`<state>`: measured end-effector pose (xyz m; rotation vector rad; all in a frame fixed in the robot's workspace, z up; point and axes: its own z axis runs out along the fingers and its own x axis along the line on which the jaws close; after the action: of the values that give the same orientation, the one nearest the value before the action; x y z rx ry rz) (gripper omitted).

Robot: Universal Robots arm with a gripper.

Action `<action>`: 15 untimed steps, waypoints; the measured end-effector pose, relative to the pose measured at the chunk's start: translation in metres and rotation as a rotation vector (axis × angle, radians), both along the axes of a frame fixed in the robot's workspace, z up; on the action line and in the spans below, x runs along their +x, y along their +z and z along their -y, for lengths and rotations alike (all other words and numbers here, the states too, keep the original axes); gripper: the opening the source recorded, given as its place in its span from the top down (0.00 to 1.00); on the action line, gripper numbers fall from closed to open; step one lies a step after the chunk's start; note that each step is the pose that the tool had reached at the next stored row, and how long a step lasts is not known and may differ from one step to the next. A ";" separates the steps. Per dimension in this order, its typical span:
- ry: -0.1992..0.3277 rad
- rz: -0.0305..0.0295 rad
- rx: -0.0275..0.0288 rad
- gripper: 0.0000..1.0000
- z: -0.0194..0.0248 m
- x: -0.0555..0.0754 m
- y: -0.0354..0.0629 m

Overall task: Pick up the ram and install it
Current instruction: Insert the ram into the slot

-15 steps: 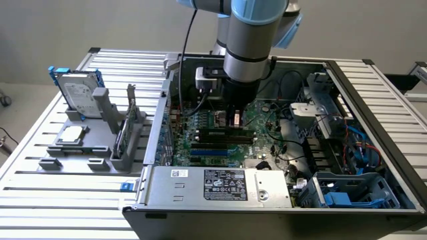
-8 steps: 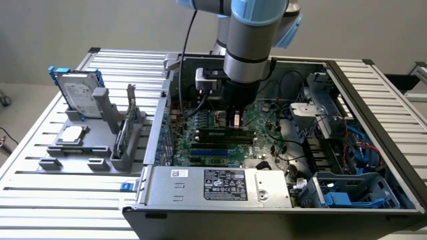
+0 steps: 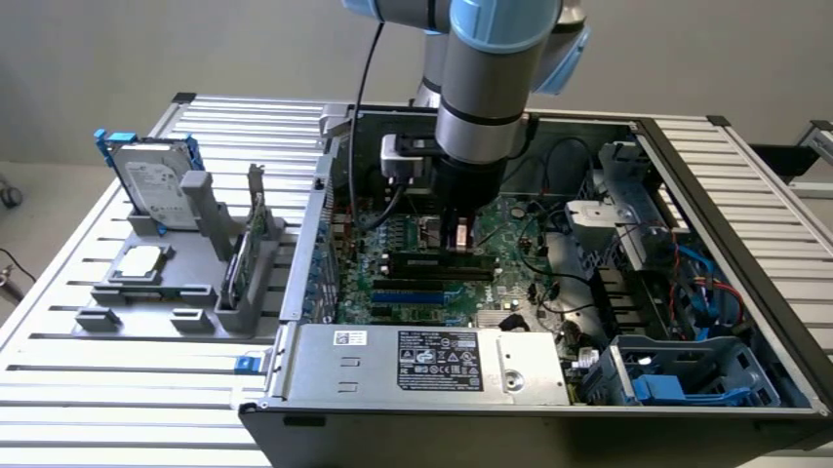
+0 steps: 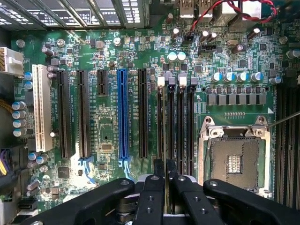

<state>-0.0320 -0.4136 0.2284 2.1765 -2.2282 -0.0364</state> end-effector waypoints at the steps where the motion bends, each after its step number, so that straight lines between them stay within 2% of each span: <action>1: 0.000 0.0003 0.0000 0.86 0.0000 0.000 -0.0001; 15: 0.000 0.0033 -0.0001 0.86 0.0000 -0.001 -0.0040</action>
<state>-0.0331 -0.4136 0.2244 2.1782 -2.2297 -0.0327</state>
